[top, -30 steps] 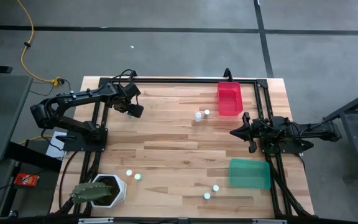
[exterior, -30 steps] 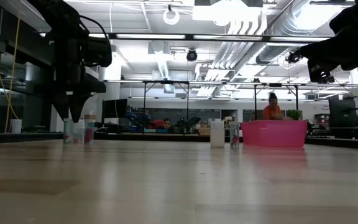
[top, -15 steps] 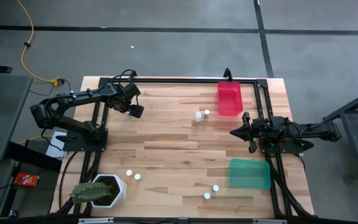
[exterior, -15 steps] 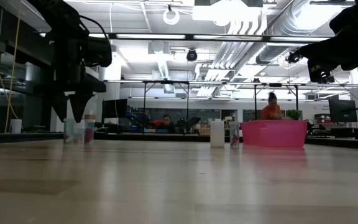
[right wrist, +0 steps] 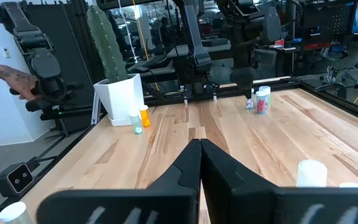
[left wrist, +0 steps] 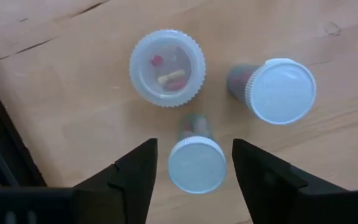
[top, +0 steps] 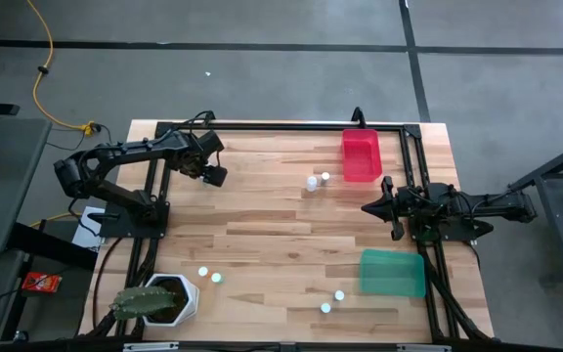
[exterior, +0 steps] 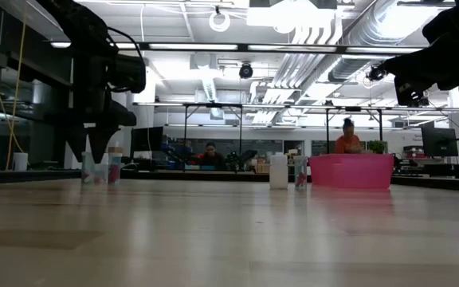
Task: Pick and place medicine bottles into bin by pill shape (circle, oval)
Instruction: Put the blue capsule bottle into the red bin
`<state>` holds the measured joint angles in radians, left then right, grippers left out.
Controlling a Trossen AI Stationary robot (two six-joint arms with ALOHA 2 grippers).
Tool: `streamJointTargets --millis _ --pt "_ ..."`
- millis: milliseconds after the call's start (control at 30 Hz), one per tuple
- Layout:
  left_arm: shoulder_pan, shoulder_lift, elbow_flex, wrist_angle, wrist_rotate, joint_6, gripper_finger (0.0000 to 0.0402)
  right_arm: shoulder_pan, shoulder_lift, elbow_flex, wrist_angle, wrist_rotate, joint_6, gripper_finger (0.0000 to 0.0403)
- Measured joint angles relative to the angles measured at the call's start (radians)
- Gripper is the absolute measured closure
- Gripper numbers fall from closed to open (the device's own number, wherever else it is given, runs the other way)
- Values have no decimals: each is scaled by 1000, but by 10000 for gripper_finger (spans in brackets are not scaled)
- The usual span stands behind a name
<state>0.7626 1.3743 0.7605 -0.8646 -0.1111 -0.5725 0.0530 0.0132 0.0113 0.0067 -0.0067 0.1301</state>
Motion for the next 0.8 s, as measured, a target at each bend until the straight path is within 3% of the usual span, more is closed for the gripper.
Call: streamJointTargets --millis 500,800 --pt "0 -2 0 -1 -3 0 304 0 0 0 0 0 0 402" --pt "0 -125 0 -93 67 26 294 0 0 0 0 0 0 402"
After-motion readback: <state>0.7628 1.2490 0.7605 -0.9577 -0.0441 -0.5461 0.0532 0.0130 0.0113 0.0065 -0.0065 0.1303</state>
